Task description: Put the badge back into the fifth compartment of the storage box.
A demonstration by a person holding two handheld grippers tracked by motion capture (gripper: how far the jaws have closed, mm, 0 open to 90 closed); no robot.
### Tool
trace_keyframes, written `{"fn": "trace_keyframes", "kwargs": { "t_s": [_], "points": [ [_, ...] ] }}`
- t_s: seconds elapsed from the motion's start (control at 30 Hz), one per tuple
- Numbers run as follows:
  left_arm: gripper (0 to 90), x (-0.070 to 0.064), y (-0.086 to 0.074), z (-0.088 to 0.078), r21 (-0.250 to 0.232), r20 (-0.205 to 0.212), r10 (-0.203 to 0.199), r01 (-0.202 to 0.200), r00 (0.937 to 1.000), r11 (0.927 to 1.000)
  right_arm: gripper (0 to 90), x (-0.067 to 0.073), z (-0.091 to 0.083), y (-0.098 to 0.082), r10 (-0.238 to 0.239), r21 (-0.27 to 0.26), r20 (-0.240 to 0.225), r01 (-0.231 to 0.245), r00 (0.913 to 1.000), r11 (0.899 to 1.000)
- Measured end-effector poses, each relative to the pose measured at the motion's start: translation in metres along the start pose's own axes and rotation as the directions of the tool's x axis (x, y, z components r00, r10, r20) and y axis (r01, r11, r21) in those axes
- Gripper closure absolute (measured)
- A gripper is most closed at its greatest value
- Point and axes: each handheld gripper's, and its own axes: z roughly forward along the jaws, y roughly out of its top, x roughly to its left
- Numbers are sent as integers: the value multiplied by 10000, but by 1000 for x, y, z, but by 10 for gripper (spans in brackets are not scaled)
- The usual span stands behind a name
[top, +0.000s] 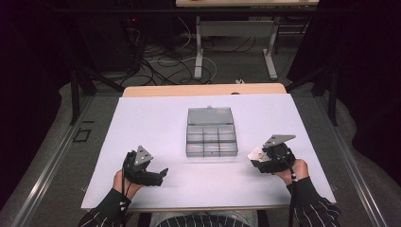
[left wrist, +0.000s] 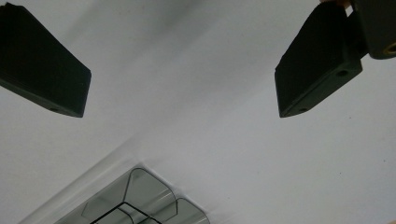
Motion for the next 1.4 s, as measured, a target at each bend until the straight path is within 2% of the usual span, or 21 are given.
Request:
{"fn": "trace_keyframes", "kwargs": {
  "t_s": [0.1,0.17,0.23,0.3,0.57,0.6,1.4],
  "points": [
    [33,0,0,0,4,36,3,-3,10000,10000,331,0,1,2,-23,-42,-93,23,10000,10000],
    [33,1,0,0,2,17,2,-2,10000,10000,331,0,1,4,-103,38,-71,103,9999,9999],
    [33,1,0,0,-40,-9,25,-25,10000,10000,330,0,2,5,-163,-108,47,164,9999,9998],
    [34,1,0,0,-26,3,11,-11,10000,10000,331,2,3,7,-51,-121,-61,50,10000,9999],
    [34,1,1,-1,70,22,41,-42,10000,10000,330,2,4,13,-100,-227,2,100,10000,9997],
    [33,1,0,0,-96,-12,-42,42,10000,9999,330,1,5,13,-132,-286,-28,131,9999,9995],
    [33,2,1,-1,-43,-55,48,-48,10000,10000,330,2,15,38,-283,-624,-58,279,9996,9977]
  ]
}}
